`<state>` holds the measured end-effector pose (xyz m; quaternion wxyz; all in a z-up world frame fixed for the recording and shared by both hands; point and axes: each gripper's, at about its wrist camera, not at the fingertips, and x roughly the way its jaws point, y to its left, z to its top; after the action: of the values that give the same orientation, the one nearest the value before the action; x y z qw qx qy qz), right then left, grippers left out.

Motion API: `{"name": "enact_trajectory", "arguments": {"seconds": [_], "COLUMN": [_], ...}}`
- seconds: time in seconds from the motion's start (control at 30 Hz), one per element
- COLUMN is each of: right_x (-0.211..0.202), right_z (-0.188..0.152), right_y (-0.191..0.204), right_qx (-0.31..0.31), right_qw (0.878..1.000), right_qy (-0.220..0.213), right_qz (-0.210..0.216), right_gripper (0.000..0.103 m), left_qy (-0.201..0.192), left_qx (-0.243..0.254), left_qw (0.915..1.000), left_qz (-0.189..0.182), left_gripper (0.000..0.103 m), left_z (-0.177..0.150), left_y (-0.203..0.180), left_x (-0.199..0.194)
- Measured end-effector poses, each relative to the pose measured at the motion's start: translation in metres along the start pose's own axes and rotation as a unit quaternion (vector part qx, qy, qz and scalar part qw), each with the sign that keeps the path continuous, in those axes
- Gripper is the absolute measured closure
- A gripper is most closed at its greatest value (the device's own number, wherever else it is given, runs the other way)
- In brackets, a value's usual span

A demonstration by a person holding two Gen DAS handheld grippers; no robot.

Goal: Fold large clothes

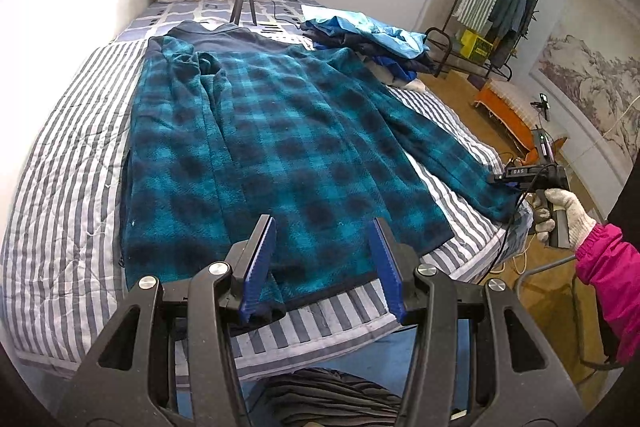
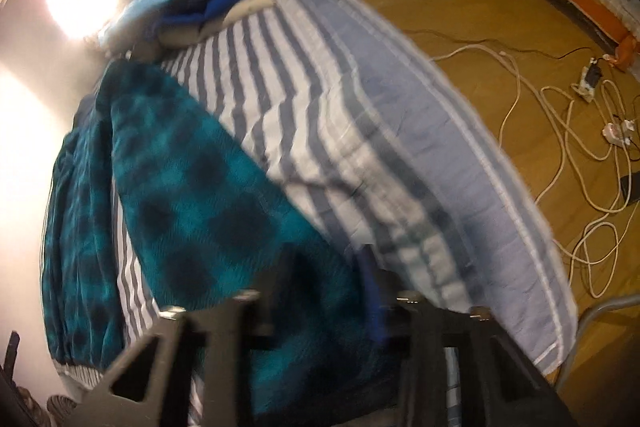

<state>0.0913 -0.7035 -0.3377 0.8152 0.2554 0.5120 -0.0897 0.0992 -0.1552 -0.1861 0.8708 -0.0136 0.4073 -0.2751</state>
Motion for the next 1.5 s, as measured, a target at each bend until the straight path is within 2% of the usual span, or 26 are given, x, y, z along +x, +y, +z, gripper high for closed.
{"name": "enact_trajectory", "arguments": {"seconds": [0.03,0.07,0.27,0.43,0.57,0.73,0.93,1.0,1.03,1.07,1.1,1.2,1.27,1.37,1.5], "right_x": [-0.001,-0.004,-0.056,-0.102,-0.111,-0.086,-0.014,0.001,0.007,0.009,0.005,-0.013,-0.024,-0.033,-0.022], "right_z": [-0.002,-0.002,-0.011,-0.026,-0.039,-0.073,-0.116,-0.123,-0.127,-0.127,-0.127,-0.110,-0.090,-0.051,0.016], "right_y": [0.004,0.006,0.046,0.124,0.185,0.259,0.298,0.300,0.300,0.300,0.297,0.287,0.278,0.263,0.249], "right_qx": [-0.002,-0.001,-0.005,-0.083,-0.150,-0.234,-0.271,-0.281,-0.287,-0.290,-0.292,-0.296,-0.289,-0.269,-0.222], "right_qw": [1.000,1.000,0.995,0.982,0.970,0.952,0.940,0.936,0.934,0.932,0.930,0.928,0.932,0.944,0.961], "right_qy": [0.001,-0.001,-0.065,-0.103,-0.107,-0.066,0.027,0.052,0.064,0.072,0.072,0.052,0.032,0.000,-0.025], "right_qz": [0.007,0.015,0.079,0.132,0.161,0.187,0.206,0.206,0.202,0.205,0.210,0.221,0.218,0.191,0.163], "right_gripper": [0.094,0.101,0.102,0.102,0.102,0.102,0.101,0.095,0.088,0.075,0.072,0.067,0.061,0.059,0.057], "left_qy": [-0.001,-0.001,-0.011,-0.019,-0.026,-0.028,-0.011,0.000,0.009,0.015,0.024,0.048,0.065,0.088,0.111], "left_qx": [-0.001,-0.002,-0.010,-0.026,-0.036,-0.058,-0.081,-0.087,-0.089,-0.091,-0.095,-0.105,-0.109,-0.110,-0.112], "left_qw": [1.0000,1.0000,0.9999,0.9994,0.9989,0.9976,0.9949,0.9937,0.9930,0.9924,0.9914,0.9881,0.9859,0.9832,0.9807], "left_qz": [0.000,-0.001,-0.004,-0.011,-0.014,-0.025,-0.059,-0.071,-0.077,-0.081,-0.087,-0.102,-0.109,-0.117,-0.116], "left_gripper": [0.053,0.053,0.053,0.053,0.053,0.053,0.053,0.053,0.053,0.049,0.047,0.046,0.046,0.046,0.046], "left_z": [0.000,0.000,0.002,0.003,0.003,0.003,0.011,0.014,0.017,0.019,0.021,0.030,0.035,0.038,0.039], "left_y": [0.000,0.000,0.005,0.013,0.019,0.030,0.034,0.034,0.034,0.033,0.032,0.027,0.022,0.013,0.007], "left_x": [0.000,0.000,-0.004,-0.009,-0.013,-0.015,0.003,0.015,0.024,0.031,0.040,0.070,0.092,0.125,0.160]}}
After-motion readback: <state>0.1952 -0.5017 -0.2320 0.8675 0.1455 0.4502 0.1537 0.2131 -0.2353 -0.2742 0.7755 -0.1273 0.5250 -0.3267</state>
